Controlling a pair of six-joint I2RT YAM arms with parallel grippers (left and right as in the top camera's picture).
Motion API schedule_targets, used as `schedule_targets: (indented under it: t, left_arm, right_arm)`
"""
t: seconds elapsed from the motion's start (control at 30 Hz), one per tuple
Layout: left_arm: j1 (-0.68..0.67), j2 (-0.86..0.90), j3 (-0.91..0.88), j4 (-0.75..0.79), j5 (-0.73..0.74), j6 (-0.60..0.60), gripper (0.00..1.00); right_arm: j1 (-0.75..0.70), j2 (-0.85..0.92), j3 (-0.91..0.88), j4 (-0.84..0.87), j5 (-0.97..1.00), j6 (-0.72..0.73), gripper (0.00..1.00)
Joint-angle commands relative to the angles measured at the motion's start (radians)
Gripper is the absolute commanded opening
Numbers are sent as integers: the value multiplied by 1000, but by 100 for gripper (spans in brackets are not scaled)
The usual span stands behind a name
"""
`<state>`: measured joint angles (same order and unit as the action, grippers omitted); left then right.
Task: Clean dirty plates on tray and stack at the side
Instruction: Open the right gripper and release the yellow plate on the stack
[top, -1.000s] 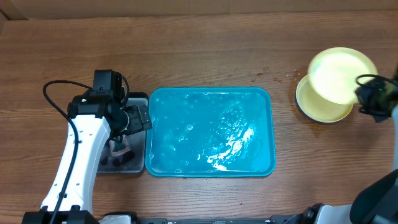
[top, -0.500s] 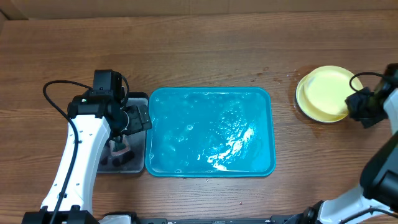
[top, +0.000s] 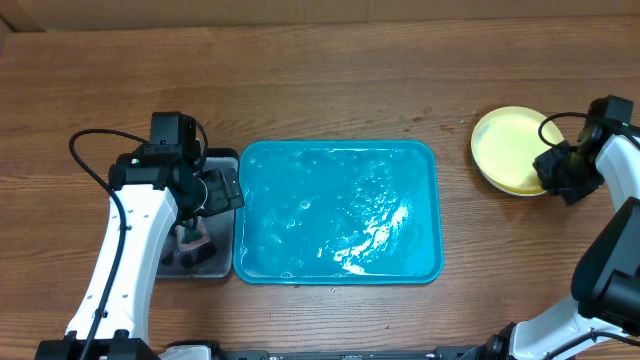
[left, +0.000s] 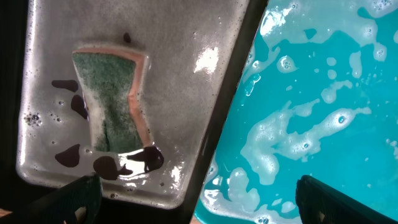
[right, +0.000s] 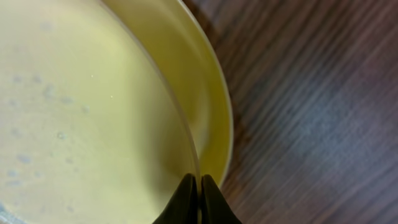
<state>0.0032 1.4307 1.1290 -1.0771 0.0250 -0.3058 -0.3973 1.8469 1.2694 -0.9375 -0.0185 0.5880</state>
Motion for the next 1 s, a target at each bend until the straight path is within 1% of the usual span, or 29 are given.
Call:
schedule_targets:
  t: [0.0, 0.2, 0.23, 0.27, 0.3, 0.33, 0.37, 0.47, 0.77, 0.8, 0.83, 0.87, 0.9, 0.97]
  left_arm:
    - [-4, 5, 11, 4, -6, 6, 100]
    - [-4, 5, 11, 3, -6, 6, 99]
    - [-4, 5, 11, 3, -6, 6, 99]
    - [-4, 5, 11, 4, -6, 6, 99]
    - [-3, 5, 11, 4, -6, 6, 100]
    - [-4, 5, 11, 4, -6, 6, 100]
    - [-4, 5, 11, 4, -6, 6, 100]
    - [-4, 5, 11, 4, -6, 6, 100]
    - [-4, 5, 11, 4, -6, 7, 100]
    - [-4, 5, 11, 4, -6, 6, 100]
    - [-4, 5, 11, 4, -6, 6, 99]
    - [-4, 5, 11, 4, -6, 7, 100]
    - [-4, 5, 11, 4, -6, 6, 100]
    - [-4, 5, 11, 5, -6, 6, 100]
  right_arm:
    - [5, -4, 4, -33, 85, 96, 4]
    - [-48, -4, 4, -53, 69, 93, 4]
    - [-56, -4, 4, -56, 68, 93, 6]
    - [-62, -4, 4, -53, 65, 81, 17]
    - [-63, -5, 4, -49, 62, 56, 38]
    - [-63, -5, 5, -46, 61, 26, 52]
    - [-63, -5, 5, -42, 62, -2, 56]
    - [-44, -5, 9, -39, 52, -20, 60]
    - [65, -61, 135, -108, 63, -47, 59]
    - [73, -72, 150, -121, 63, -47, 67]
    - [82, -88, 170, -138, 63, -47, 88]
    - [90, -105, 192, -156, 62, -47, 98]
    - [97, -119, 208, -171, 62, -47, 100]
    - [113, -154, 243, -196, 61, -67, 100]
